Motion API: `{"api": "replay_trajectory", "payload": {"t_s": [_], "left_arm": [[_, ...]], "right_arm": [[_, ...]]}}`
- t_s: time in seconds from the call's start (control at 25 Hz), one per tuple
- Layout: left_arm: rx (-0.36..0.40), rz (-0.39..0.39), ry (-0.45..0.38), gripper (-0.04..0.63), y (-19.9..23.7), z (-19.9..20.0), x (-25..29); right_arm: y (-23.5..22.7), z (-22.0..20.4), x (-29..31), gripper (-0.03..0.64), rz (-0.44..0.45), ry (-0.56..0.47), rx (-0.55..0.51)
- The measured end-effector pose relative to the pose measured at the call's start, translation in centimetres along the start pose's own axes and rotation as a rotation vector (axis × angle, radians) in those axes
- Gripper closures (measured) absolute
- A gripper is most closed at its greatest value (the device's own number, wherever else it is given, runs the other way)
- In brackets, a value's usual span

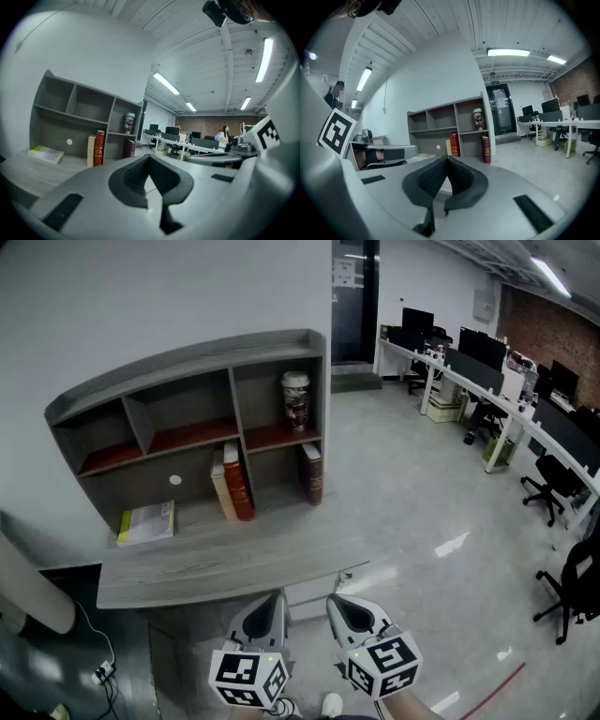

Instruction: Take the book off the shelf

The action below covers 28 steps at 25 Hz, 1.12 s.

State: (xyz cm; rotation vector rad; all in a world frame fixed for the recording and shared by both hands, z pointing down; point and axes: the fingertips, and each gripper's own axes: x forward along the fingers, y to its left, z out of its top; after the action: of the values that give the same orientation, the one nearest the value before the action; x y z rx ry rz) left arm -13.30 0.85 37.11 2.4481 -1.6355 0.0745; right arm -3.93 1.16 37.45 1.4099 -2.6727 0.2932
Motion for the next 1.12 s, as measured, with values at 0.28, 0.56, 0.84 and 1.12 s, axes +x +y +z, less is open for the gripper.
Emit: {"api": "replay_trajectory", "payload": {"t_s": [0.28,0.56,0.84,1.12], "left_arm": [[-0.003,0.009,0.013,0.584,-1.7,-0.5,1.1],[0.001,0.028,0.023,0.584,-3.1,-1.1,2.1],[0.012,0.044,0.029,0.584,-3.8,-1.1,3.5],[0.026,0.047,0.026,0.584,-4.5,-0.5,5.5]], "right_arm": [[-1.7,-0.3,-0.8,0.609,0.009,0.004,0.005],[-3.5,-0.6,-1.5,0.609,0.021,0.005,0.006],[-4.8,-1.0,-1.7,0.609,0.029,0.008,0.033],[-6.4,-1.1,-1.9,0.609,0.037,0.027,0.031]]}}
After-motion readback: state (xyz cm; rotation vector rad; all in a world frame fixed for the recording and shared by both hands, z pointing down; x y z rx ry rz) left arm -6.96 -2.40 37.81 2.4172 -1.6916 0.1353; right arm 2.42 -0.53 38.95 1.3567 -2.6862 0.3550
